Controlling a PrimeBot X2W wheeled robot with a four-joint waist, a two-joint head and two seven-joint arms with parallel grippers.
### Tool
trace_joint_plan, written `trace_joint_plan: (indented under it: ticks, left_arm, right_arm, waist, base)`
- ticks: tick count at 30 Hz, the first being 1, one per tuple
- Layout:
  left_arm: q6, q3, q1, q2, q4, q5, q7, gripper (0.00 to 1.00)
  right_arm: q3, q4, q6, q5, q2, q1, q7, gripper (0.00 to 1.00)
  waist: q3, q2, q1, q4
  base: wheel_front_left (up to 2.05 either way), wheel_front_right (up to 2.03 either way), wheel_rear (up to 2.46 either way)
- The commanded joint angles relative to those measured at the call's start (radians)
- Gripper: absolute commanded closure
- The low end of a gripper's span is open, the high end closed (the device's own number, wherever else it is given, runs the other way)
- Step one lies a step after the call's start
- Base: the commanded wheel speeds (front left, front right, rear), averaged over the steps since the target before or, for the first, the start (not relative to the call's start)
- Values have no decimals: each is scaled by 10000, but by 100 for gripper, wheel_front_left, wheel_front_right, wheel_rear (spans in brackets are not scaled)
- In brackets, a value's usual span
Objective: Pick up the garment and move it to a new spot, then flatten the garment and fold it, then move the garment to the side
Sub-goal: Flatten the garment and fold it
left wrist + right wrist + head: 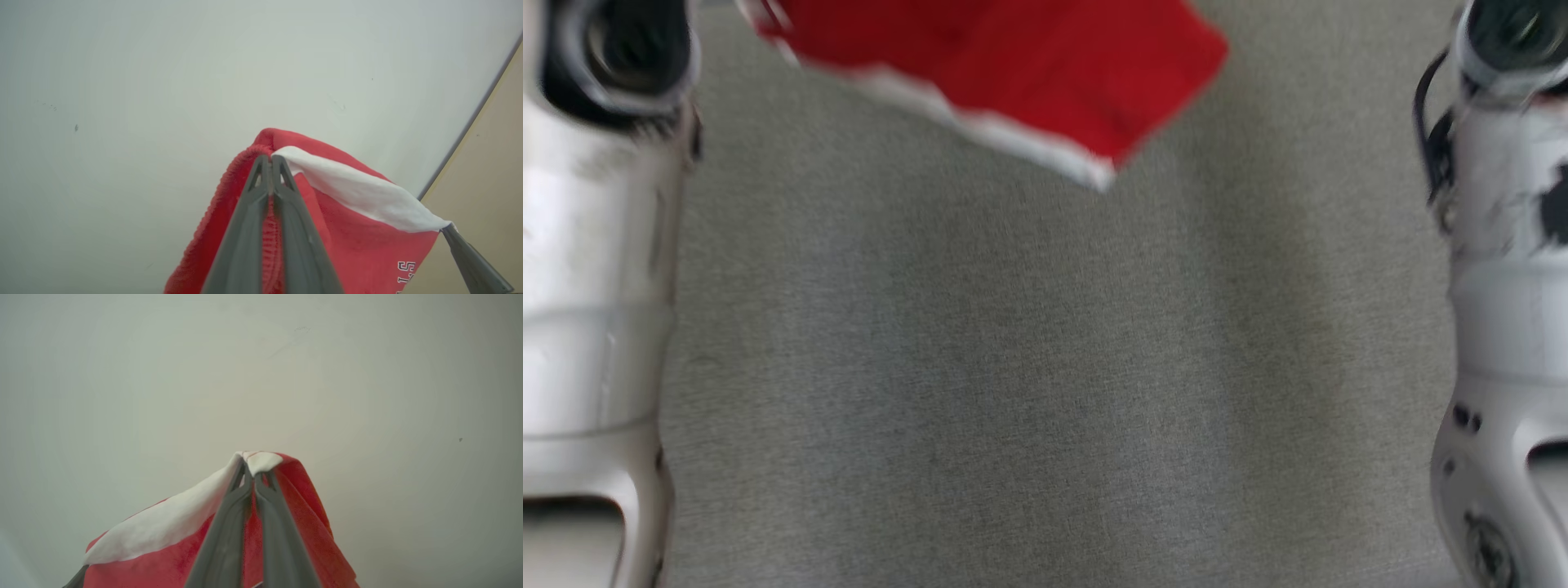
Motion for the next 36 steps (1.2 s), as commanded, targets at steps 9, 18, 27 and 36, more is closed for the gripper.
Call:
trace_joint_plan:
  ticks: [9,18,27,36]
  left_arm:
    - [-691,899,-2046,-198,541,-91,-2417,100]
    - [-1037,515,-108,-553,727,-305,-2895,100]
    - [-1031,-451,4484,-485,-1785,270,-2939,100]
    - [-931,-1525,8030,-505,-696,1047,-2787,100]
  right_arm:
    - [488,970,5,1680,-110,-2496,-3190,100]
    - [1841,1247,5,1766,-688,-1212,-3401,100]
    - [3268,1169,5,1794,-1804,1915,-1716,100]
    - [2155,-774,5,650,-2783,7052,1596,100]
  waist:
    - [2936,-1,-4,-316]
    - [2835,-1,-4,-34]
    - [959,-1,-4,127]
    - [-948,-1,-4,371]
  base:
    - [0,0,0]
    - [0,0,0]
    - [0,0,0]
    - [0,0,0]
